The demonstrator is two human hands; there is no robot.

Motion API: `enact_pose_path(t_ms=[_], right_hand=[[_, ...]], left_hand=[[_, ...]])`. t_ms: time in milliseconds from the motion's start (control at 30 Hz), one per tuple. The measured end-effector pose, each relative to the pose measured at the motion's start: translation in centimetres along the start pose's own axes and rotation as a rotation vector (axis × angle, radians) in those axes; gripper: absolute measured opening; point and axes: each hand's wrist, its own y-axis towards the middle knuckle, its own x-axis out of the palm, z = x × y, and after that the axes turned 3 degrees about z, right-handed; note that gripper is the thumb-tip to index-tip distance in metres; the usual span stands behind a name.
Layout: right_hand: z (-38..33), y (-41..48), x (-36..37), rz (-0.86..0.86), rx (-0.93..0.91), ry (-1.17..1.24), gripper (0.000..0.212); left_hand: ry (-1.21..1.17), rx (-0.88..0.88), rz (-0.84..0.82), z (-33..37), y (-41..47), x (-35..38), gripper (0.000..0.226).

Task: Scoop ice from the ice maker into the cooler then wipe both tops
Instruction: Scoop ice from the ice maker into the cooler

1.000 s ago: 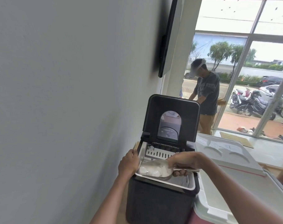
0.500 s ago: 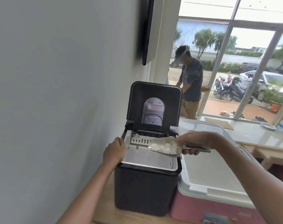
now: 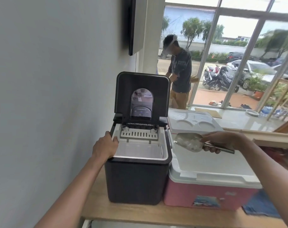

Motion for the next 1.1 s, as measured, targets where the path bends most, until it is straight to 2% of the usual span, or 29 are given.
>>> enact_pose_path(t_ms=[67, 267, 400, 500, 700, 767, 867, 1000, 1100], right_hand=[[0.6, 0.3, 0.6, 0.046, 0.024, -0.096, 0.015], [0.5, 0.3, 2.8, 0.191, 0.077, -0.580, 0.014], [-0.2, -0.2, 3.4, 0.270, 0.103, -0.689, 0.011], [-1.2, -0.7, 3.1, 0.317, 0.082, -0.690, 0.020], [-6.1, -3.3, 2.0, 0.467, -0.146, -0.656, 0.020], [-7.7, -3.9, 2.3, 0.505, -0.225, -0.649, 0.021], [-9.8, -4.0, 3.7, 0.522, -0.333, -0.637, 0.025], [-11.6, -3.0, 7.2, 0.549, -0.499, -0.779, 0.038], [-12.2, -1.7, 10.7, 0.500, -0.606, -0.910, 0.039]], left_hand=[[0.008, -0.001, 0.001, 0.0, 0.0, -0.1, 0.037], [0.002, -0.009, -0.003, -0.2, 0.1, -0.1, 0.037], [-0.007, -0.025, -0.012, -0.2, -0.1, 0.0, 0.037], [-0.013, -0.027, -0.014, -0.1, -0.1, 0.0, 0.037], [0.021, 0.016, 0.010, 0.2, -0.2, -0.3, 0.039], [0.090, 0.076, 0.014, 0.4, -0.2, -0.3, 0.048], [0.158, 0.117, -0.068, 0.9, 0.1, -0.6, 0.060], [0.168, 0.138, -0.163, 1.2, 0.7, -1.2, 0.062], [0.093, 0.128, -0.150, 1.0, 1.1, -1.1, 0.061]])
